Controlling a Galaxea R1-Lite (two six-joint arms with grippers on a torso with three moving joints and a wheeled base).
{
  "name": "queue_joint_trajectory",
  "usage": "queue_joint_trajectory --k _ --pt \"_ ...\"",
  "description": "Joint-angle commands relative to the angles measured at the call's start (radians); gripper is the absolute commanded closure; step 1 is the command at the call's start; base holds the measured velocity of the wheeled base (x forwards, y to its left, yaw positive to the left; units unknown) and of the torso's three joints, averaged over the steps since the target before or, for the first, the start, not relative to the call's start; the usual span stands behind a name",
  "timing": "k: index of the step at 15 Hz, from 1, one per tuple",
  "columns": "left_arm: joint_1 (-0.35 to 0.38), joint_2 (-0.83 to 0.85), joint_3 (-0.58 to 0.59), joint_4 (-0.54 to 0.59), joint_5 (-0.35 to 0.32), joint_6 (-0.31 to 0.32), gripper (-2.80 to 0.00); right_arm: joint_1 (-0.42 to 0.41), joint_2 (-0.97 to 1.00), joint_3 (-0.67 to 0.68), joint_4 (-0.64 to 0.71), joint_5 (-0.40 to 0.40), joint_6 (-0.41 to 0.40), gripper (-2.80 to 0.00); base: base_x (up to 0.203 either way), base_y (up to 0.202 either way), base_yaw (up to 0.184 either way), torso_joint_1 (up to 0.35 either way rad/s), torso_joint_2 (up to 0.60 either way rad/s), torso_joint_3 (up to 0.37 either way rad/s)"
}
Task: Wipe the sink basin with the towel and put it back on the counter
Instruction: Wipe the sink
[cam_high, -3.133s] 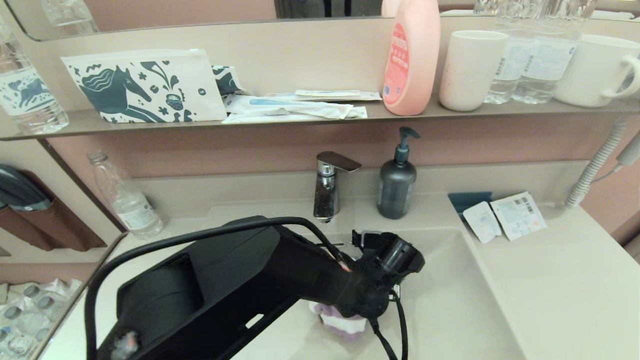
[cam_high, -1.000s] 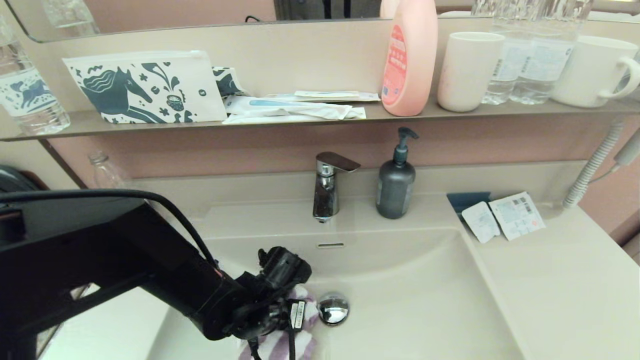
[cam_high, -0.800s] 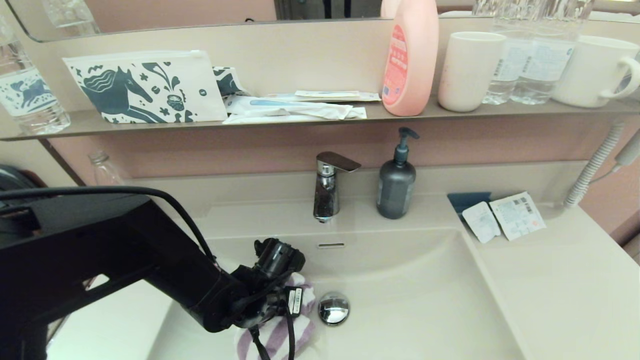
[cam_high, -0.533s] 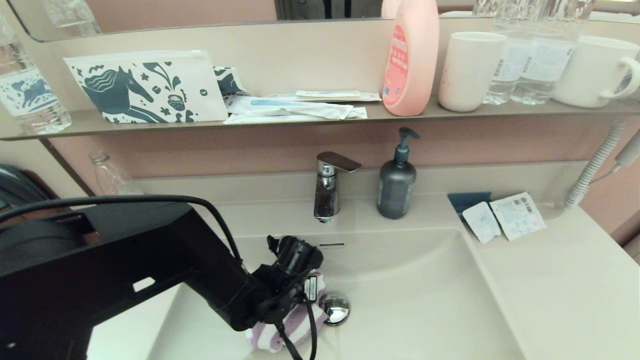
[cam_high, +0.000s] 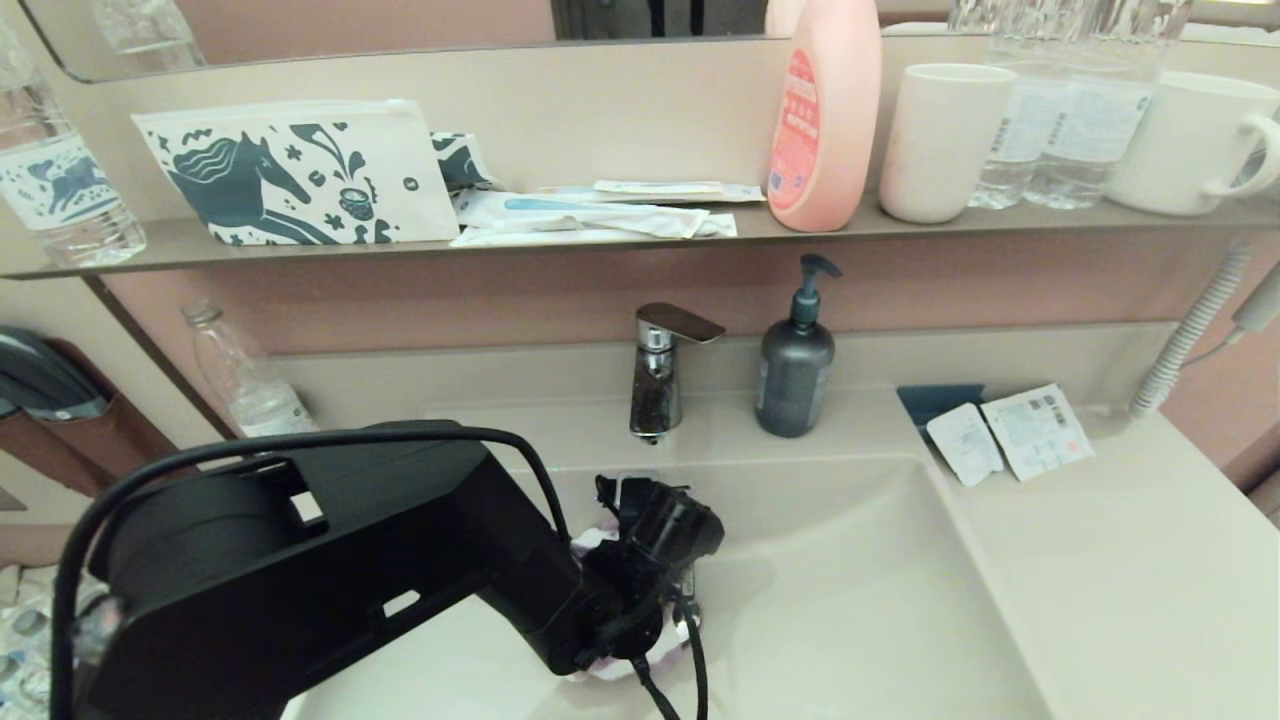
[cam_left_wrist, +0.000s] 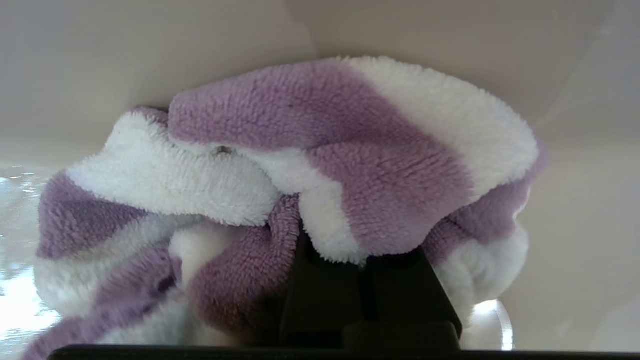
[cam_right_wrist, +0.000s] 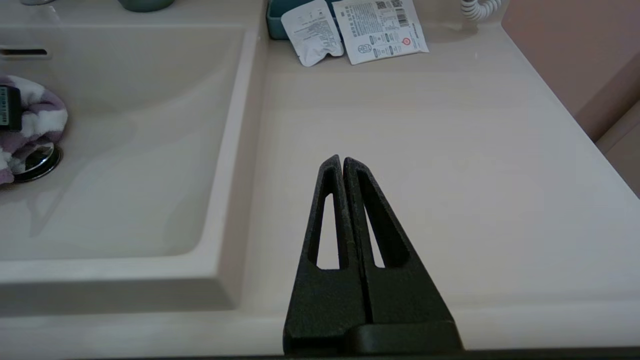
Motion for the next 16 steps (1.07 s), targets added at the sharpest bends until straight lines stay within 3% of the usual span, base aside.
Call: queue_joint_trajectory --k 1,3,9,13,16 --pt "-0.038 0.000 -0.027 -0.002 0.008 -0.013 0.00 0.000 0.000 0.000 0.000 0.000 0.000 0.00 0.000 0.000 0.000 0.000 0.00 0.000" --pt "-0.067 0.001 -0.071 0.017 0.015 -0.020 0.00 0.000 0.000 0.000 0.000 0.000 0.000 0.00 0.000 0.000 0.000 0.000 0.00 0.000" --pt "-0.191 -0.048 -0.201 0.263 0.032 -0.168 0.00 -0.001 0.000 0.000 0.000 0.000 0.000 0.00 0.000 0.000 0.000 0.000 0.00 0.000" --pt "-0.242 -0.113 -0.143 0.363 0.027 -0.236 0.00 0.000 0.000 0.000 0.000 0.000 0.000 0.00 0.000 0.000 0.000 0.000 0.00 0.000" --pt "-0.296 -0.198 -0.084 0.579 0.024 -0.284 0.00 -0.001 0.000 0.000 0.000 0.000 0.000 0.00 0.000 0.000 0.000 0.000 0.00 0.000"
